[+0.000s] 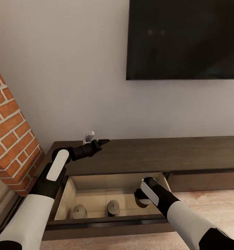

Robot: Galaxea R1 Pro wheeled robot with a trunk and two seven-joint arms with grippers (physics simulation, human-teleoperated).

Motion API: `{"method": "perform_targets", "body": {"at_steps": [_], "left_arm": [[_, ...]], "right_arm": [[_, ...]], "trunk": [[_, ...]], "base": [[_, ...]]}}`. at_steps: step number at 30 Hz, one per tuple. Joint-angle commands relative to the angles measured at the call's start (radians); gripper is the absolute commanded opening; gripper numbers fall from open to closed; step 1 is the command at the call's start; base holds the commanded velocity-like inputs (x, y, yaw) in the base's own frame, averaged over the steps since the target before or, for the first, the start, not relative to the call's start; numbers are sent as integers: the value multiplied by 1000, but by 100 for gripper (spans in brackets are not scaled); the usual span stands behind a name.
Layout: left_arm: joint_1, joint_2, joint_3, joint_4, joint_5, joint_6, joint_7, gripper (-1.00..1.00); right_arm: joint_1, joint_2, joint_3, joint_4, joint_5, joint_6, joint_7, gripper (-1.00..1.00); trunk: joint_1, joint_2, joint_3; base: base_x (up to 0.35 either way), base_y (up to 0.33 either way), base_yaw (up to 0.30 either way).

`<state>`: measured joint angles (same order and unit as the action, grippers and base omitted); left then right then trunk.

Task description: Place each of the two pumpkins and all three candles from the living room inside a cabinet in the living room (use any cabinet), then make sure every cabinet is closed, and position the cauldron so it is next to a table in the living room.

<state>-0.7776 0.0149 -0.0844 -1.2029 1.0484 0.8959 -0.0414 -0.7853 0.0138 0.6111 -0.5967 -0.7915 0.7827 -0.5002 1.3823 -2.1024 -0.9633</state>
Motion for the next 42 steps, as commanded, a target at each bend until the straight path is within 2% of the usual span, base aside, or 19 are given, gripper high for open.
{"method": "perform_targets", "body": {"at_steps": [1, 13, 22, 32, 39, 42], "left_arm": [[0, 0, 0, -1, 1, 0, 0, 100], [0, 0, 0, 0, 1, 0, 0, 100], [0, 0, 0, 0, 1, 0, 0, 100], [0, 0, 0, 0, 1, 0, 0, 100], [0, 0, 0, 1, 1, 0, 0, 100], [0, 0, 0, 1, 1, 0, 0, 100]], "right_arm": [[0, 1, -1, 0, 0, 1, 0, -100], [-1, 6, -3, 7, -4, 6, -4, -100], [-13, 9, -2, 79, -2, 1, -6, -100], [-14, 9, 0, 76, 7, -4, -9, -100], [-13, 7, 4, 78, 8, -6, -3, -100], [-5, 10, 5, 83, 7, -44, -1, -100]], "trunk": [[0, 0, -2], [0, 0, -21], [0, 0, -35], [0, 0, -52], [0, 0, -57], [0, 0, -57]], "base": [[0, 0, 0], [0, 0, 0], [0, 0, 0], [239, 0, 0], [56, 0, 0], [3, 0, 0]]}}
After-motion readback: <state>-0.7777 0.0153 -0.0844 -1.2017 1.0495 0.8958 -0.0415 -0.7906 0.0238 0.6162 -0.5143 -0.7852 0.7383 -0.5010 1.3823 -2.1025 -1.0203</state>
